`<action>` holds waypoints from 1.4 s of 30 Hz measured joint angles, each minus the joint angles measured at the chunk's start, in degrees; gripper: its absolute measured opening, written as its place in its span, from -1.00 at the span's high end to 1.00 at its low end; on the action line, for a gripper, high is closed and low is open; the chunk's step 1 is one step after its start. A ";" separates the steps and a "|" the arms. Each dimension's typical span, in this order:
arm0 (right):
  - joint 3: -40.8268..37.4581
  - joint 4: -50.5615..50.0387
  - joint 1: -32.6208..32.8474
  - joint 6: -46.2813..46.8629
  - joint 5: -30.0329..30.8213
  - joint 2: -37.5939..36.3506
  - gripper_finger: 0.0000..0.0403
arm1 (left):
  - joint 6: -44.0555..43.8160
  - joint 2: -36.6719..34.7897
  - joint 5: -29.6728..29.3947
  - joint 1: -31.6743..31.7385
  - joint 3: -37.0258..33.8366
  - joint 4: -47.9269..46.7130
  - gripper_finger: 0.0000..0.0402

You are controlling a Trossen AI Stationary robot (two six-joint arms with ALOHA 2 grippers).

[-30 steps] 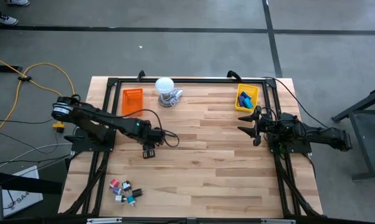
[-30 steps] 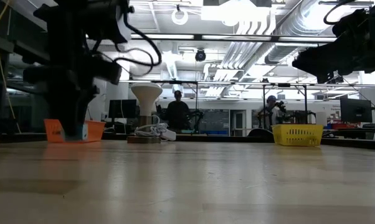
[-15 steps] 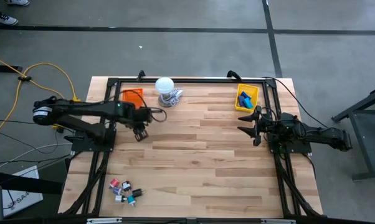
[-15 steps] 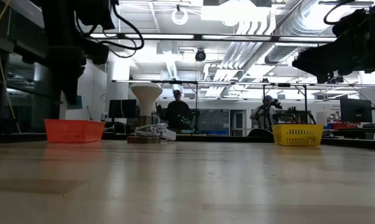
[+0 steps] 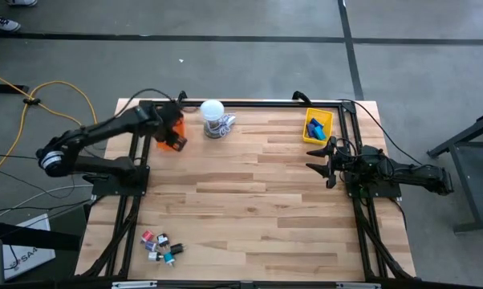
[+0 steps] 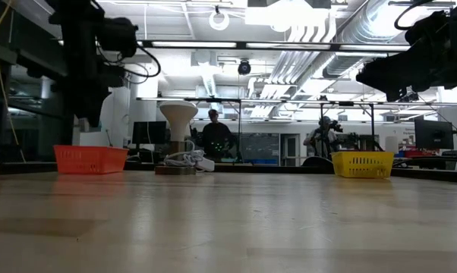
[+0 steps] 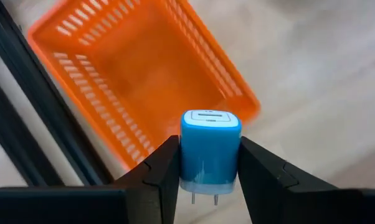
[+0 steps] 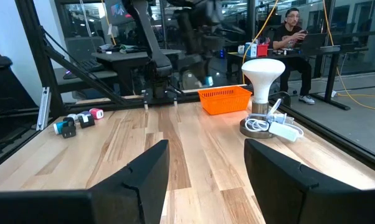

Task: Pick & Place Office items
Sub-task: Put the light blue charger adapter into the orange basket, then put the black charger adapter into the orange basket

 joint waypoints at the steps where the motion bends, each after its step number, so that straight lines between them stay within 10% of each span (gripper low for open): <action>1: 0.01 -0.01 0.00 0.00 0.00 0.00 0.03 | 1.48 0.40 0.35 1.97 0.00 1.34 0.37; 19: 0.01 0.00 0.00 0.00 -0.01 -0.01 0.03 | 7.69 20.22 7.13 14.76 0.02 11.90 0.32; 42: -0.01 0.01 -0.01 0.00 0.00 0.00 0.03 | 10.50 18.66 7.35 16.28 0.02 13.66 0.09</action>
